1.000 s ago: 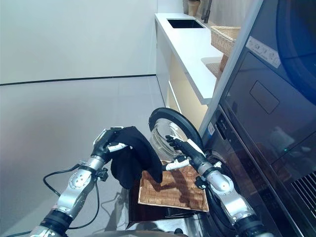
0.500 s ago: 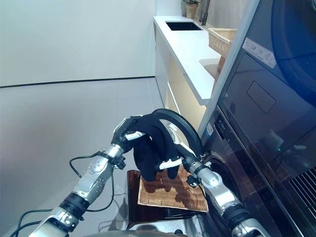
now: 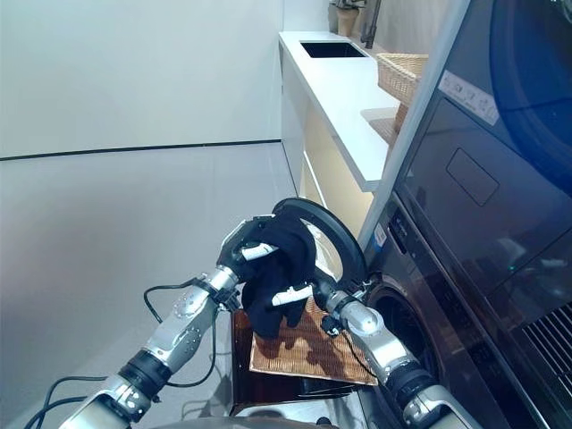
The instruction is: Pick up the clothes and place them into the washing machine
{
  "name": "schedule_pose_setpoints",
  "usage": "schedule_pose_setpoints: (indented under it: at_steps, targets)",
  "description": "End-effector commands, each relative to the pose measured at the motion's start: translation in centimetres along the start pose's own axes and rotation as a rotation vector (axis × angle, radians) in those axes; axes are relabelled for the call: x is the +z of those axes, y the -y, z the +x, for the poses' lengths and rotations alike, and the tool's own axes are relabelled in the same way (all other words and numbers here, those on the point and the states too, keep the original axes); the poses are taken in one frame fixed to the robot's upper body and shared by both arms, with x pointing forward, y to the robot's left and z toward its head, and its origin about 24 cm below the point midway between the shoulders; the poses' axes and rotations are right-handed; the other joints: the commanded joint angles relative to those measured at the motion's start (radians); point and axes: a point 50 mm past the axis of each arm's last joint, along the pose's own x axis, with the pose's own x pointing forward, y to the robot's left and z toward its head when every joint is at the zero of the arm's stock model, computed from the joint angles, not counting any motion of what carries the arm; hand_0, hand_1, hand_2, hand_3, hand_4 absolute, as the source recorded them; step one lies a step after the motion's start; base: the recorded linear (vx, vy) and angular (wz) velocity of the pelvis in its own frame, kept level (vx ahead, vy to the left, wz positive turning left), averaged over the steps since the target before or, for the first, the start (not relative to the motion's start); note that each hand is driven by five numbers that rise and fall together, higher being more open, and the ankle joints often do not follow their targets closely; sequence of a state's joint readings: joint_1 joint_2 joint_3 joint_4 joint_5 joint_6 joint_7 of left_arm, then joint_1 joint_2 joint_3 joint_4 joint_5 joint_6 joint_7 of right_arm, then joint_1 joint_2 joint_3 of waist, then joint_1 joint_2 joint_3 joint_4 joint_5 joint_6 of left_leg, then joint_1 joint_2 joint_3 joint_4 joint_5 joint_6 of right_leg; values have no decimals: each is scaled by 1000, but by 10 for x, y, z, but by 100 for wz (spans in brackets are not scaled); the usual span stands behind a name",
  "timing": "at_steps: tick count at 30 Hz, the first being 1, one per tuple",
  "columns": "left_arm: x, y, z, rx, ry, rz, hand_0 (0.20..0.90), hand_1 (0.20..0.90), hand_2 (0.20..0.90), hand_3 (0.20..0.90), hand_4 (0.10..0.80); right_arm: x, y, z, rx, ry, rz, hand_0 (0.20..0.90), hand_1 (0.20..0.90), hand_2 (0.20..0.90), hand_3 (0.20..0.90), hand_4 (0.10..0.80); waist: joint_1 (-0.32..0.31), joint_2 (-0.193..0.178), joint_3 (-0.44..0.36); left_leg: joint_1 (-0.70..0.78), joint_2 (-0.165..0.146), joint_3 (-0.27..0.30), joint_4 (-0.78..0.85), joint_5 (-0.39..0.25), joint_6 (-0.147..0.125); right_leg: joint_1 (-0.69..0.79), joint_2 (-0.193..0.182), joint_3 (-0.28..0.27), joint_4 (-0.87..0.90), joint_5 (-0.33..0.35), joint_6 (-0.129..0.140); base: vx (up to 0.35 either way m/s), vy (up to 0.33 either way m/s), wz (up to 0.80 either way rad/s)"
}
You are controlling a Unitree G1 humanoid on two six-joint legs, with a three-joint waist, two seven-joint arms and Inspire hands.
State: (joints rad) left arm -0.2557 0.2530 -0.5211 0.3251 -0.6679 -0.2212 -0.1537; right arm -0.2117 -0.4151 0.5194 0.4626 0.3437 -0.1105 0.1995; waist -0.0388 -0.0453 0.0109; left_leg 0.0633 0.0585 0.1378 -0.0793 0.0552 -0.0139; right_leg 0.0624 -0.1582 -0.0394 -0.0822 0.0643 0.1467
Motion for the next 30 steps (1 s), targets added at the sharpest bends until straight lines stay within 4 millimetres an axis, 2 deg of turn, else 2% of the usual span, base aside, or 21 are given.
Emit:
schedule_pose_setpoints:
  at_steps: [1,7,15,26,27,28,29,30]
  targets:
    - [47,29,46,-168,202,-6,200,200,200,200,300,53,0,24,47,223,-10,900,900,900,900,800,40,-15,-91,-38,32,-56,15,21,-58,-47,-17,-3,76,9,21,0,0,0]
    - [46,27,44,-182,199,-21,200,200,200,200,300,51,-3,25,99,206,6,900,900,900,900,800,43,-15,-90,-37,31,-58,15,20,-58,-45,-16,-4,74,9,21,0,0,0]
    - [46,22,43,-166,205,-34,200,200,200,200,300,36,-8,27,132,142,5,900,900,900,900,800,48,-16,-93,-33,33,-60,13,20,-60,-37,-17,-10,70,9,21,0,0,0]
    - [55,23,46,-155,239,-28,200,200,200,200,300,37,-24,31,184,143,-4,900,900,900,900,800,50,-14,-93,-34,33,-61,13,18,-60,-37,-16,-12,69,7,22,0,0,0]
    - [54,23,46,-157,239,-26,200,200,200,200,300,38,-25,31,192,147,-5,862,862,862,862,773,50,-14,-92,-34,33,-62,12,18,-60,-37,-16,-12,68,7,21,0,0,0]
    - [54,24,46,-160,237,-26,200,200,200,200,300,38,-26,32,198,147,-7,776,776,776,776,712,50,-15,-92,-34,33,-62,12,18,-61,-36,-17,-11,67,7,21,0,0,0]
    - [54,24,46,-161,235,-23,200,200,200,200,300,38,-27,32,207,147,-11,755,755,755,755,696,50,-14,-93,-33,33,-62,12,18,-61,-36,-17,-12,67,7,21,0,0,0]
    - [53,24,45,-163,233,-22,200,200,200,200,300,38,-28,32,218,144,-20,488,488,488,488,506,51,-15,-93,-32,34,-62,11,18,-61,-35,-17,-11,66,7,21,0,0,0]
